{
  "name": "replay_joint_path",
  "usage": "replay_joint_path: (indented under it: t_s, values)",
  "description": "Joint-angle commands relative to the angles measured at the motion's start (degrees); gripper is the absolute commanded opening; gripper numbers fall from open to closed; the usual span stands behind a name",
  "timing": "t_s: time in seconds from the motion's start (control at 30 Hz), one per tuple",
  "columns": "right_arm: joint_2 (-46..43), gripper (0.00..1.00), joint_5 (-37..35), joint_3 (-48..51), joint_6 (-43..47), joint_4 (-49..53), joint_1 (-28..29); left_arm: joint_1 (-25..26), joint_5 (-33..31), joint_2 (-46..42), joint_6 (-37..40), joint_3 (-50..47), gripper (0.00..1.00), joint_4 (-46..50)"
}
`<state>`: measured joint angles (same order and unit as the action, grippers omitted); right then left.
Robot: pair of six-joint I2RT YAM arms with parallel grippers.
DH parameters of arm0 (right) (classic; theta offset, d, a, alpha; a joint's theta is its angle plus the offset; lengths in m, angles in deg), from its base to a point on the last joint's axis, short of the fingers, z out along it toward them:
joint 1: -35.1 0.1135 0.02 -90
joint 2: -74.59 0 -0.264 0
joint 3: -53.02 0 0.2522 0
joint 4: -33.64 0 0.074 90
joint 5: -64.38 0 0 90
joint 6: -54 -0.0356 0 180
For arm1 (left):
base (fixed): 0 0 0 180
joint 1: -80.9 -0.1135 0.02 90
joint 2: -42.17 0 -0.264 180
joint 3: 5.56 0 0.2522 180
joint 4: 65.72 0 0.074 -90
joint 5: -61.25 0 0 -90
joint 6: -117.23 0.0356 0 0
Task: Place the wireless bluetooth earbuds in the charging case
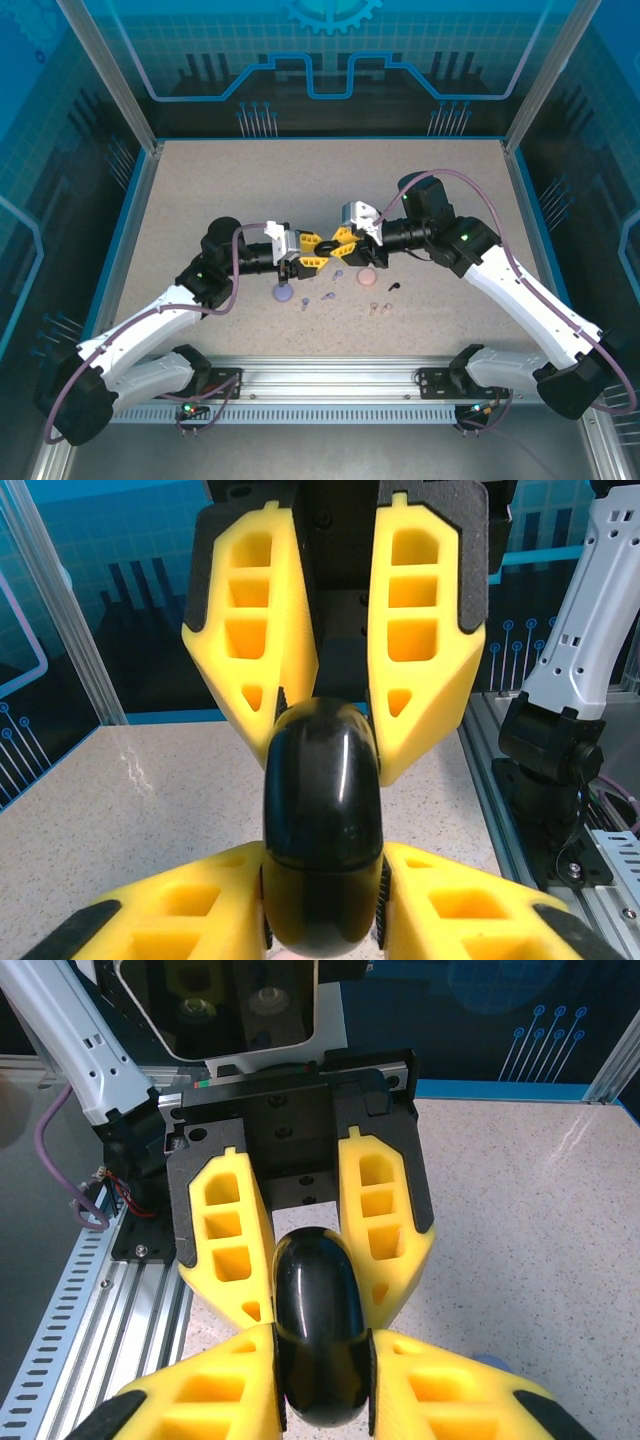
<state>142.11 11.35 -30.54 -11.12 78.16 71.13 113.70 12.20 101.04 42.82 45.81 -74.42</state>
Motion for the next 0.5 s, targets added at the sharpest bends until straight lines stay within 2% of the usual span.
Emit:
replay_joint_path:
  t_s: [0.0, 0.17, 0.47]
  values:
    - [0.5, 0.25, 1.44, -0.42, -0.72, -0.43, 0.62, 0.67, 1.21, 0.37, 1.38, 0.84, 0.28, -1.45]
    - [1.2, 0.25, 1.01, -0.5, -0.54, 0.09, 1.04, 0.62, 1.12, 0.44, 1.32, 0.78, 0.27, -1.67]
    - [1.77, 0.25, 0.74, -0.51, -0.27, 0.44, 1.59, 0.69, 0.81, 0.37, 1.13, 0.76, 0.31, -1.88]
